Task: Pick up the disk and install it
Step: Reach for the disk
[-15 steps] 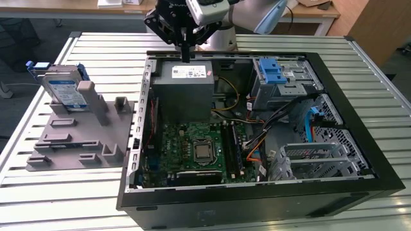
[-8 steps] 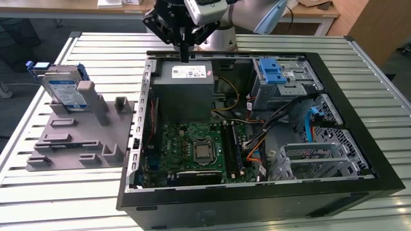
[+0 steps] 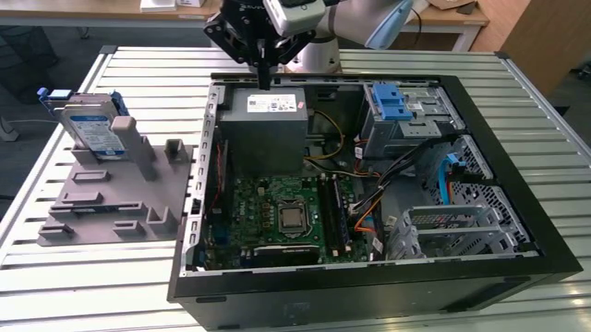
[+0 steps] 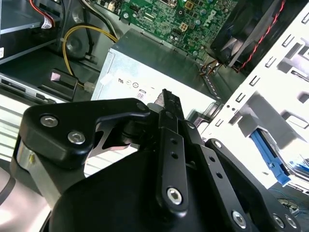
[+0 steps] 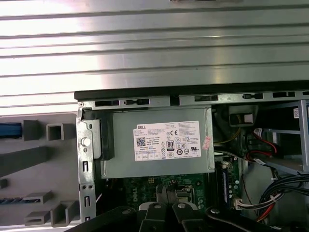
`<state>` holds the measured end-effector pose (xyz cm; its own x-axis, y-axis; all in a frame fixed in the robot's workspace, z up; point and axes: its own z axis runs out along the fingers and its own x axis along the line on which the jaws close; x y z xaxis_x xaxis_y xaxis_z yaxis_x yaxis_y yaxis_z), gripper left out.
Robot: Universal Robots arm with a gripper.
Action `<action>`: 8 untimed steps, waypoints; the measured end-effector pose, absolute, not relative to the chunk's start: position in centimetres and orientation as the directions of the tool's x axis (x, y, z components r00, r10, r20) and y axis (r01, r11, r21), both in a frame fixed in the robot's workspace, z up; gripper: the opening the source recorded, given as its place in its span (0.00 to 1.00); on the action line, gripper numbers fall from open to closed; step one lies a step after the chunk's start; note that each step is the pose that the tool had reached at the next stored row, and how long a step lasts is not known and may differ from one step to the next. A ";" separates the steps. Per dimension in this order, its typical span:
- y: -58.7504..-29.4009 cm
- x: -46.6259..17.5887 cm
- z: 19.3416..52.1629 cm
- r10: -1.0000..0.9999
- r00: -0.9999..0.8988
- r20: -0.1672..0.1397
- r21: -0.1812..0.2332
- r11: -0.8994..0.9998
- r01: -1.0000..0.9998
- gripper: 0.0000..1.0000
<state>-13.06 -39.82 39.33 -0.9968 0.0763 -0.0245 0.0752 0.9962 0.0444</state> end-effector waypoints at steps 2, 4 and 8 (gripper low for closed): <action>-39.8 -13.2 39.3 0.076 -0.997 -0.024 0.044 0.996 0.075 0.11; -39.8 -13.3 39.3 0.076 -0.997 -0.024 0.044 0.996 0.075 0.11; -39.8 -13.4 39.2 0.076 -0.997 -0.024 0.044 0.996 0.075 0.11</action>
